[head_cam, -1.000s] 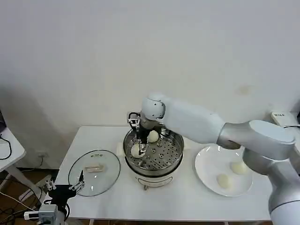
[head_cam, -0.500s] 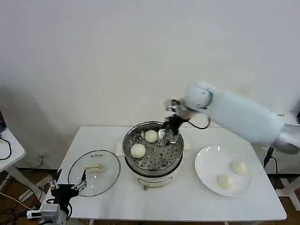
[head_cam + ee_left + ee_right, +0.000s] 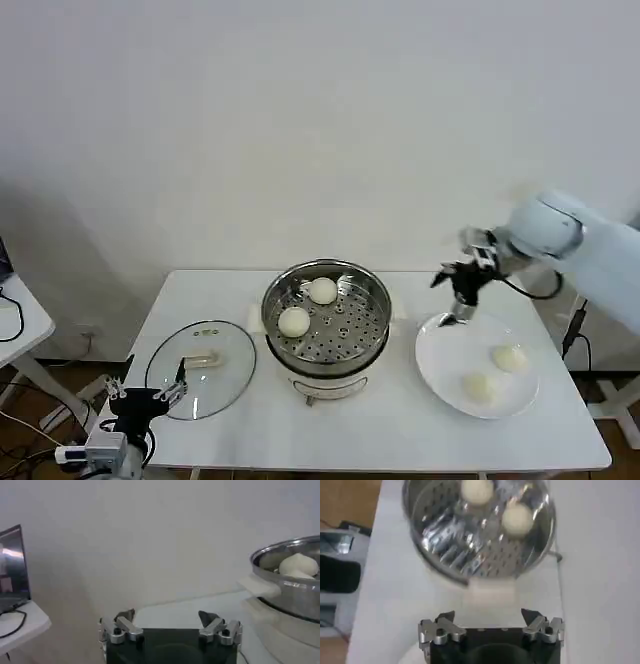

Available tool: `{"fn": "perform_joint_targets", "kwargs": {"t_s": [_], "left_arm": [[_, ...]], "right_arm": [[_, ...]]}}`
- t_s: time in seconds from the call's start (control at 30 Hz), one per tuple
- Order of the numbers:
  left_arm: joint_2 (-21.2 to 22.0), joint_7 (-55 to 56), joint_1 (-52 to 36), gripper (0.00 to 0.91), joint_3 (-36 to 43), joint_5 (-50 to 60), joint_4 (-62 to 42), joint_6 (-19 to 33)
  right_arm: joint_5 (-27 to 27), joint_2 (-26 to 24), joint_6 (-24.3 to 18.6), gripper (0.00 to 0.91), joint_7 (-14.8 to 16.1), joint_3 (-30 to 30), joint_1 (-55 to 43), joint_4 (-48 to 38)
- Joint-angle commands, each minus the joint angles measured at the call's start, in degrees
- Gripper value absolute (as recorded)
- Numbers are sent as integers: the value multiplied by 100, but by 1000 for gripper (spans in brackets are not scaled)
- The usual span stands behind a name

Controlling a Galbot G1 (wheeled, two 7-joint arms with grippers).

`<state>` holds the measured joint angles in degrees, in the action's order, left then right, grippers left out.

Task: Take steamed baozi put them in steamer then cover it.

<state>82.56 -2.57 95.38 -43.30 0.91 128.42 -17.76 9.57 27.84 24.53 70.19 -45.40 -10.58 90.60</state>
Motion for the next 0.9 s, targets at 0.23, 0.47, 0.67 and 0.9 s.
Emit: {"fn": "perform_joint_targets", "kwargs": {"t_s": [0.23, 0.47, 0.67, 0.9], "left_arm": [[43, -18, 81, 907, 7, 24, 173, -36], [88, 6, 197, 907, 2, 37, 285, -30], [105, -2, 192, 907, 8, 88, 262, -36], [91, -10, 169, 907, -13, 97, 195, -38]], "right_arm": [[-1122, -362, -186, 907, 216, 601, 1483, -28], [-1564, -84, -8, 907, 293, 482, 1594, -278], [-1896, 176, -275, 907, 317, 478, 1715, -663], [-2076, 383, -541, 907, 446, 542, 1741, -966]]}}
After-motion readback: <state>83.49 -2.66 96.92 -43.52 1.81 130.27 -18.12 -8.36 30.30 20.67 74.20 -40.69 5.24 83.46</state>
